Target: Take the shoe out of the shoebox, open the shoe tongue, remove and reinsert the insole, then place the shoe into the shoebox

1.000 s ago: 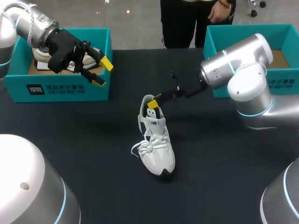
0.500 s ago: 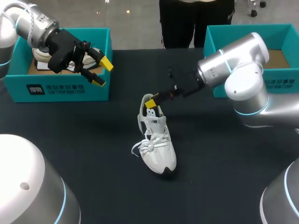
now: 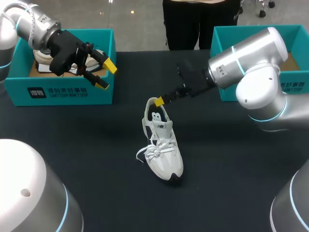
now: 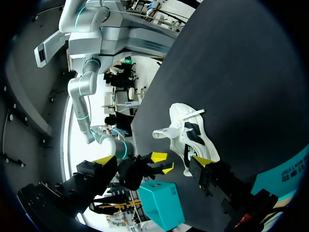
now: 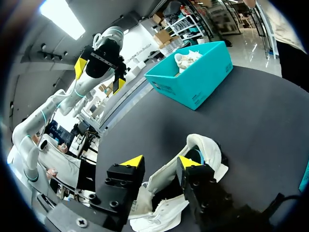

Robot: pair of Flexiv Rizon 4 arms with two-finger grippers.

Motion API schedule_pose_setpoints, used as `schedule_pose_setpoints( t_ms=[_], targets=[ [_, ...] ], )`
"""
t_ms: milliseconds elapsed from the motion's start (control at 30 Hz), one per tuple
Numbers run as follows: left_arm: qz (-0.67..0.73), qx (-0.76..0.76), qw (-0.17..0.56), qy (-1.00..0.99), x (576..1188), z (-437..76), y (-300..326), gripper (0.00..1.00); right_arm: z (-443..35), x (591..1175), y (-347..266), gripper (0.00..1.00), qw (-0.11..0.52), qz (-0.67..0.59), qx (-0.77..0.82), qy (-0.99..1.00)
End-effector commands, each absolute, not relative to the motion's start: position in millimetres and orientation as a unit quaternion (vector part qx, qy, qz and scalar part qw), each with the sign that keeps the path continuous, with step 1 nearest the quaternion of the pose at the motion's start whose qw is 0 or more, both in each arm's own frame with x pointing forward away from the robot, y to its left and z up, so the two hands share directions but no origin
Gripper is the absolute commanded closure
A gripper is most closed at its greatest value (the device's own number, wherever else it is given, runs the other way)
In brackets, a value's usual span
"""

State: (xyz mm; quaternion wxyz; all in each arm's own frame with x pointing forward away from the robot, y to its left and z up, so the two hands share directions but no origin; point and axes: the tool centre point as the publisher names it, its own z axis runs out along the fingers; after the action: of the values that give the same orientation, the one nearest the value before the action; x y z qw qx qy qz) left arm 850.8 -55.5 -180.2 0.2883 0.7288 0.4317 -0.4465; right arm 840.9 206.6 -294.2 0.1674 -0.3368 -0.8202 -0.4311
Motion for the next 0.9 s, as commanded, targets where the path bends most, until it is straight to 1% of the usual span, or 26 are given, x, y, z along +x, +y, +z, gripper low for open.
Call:
schedule_pose_setpoints(
  t_ms=[33, 67, 167, 667, 700, 767, 867, 900],
  targets=[
    [-0.445, 0.73, 0.287, 0.432, 850.4, -180.0, -55.2, 0.0, -285.7, 835.4, 204.3, 1.0, 0.131, -0.392, -0.36, -0.836],
    [-0.445, 0.73, 0.287, 0.432, 850.4, -180.0, -55.2, 0.0, -284.3, 835.2, 203.2, 1.0, 0.119, -0.38, -0.365, -0.842],
    [-0.445, 0.73, 0.287, 0.432, 850.4, -180.0, -55.2, 0.0, -281.3, 836.0, 196.5, 1.0, 0.053, -0.309, -0.356, -0.88],
    [-0.445, 0.73, 0.287, 0.432, 850.4, -180.0, -55.2, 0.0, -281.3, 836.0, 196.5, 1.0, 0.053, -0.309, -0.356, -0.88],
    [-0.445, 0.73, 0.287, 0.432, 850.4, -180.0, -55.2, 0.0, -283.5, 837.4, 202.4, 1.0, 0.006, -0.262, -0.389, -0.883],
    [-0.445, 0.73, 0.287, 0.432, 850.4, -180.0, -55.2, 0.0, -287.4, 839.9, 206.9, 1.0, -0.052, -0.226, -0.438, -0.868],
    [-0.445, 0.73, 0.287, 0.432, 850.4, -180.0, -55.2, 0.0, -293.6, 842.8, 210.8, 1.0, -0.101, -0.186, -0.49, -0.845],
    [-0.445, 0.73, 0.287, 0.432, 850.4, -180.0, -55.2, 0.0, -295.4, 843.7, 210.9, 1.0, -0.102, -0.182, -0.502, -0.84]
  ],
)
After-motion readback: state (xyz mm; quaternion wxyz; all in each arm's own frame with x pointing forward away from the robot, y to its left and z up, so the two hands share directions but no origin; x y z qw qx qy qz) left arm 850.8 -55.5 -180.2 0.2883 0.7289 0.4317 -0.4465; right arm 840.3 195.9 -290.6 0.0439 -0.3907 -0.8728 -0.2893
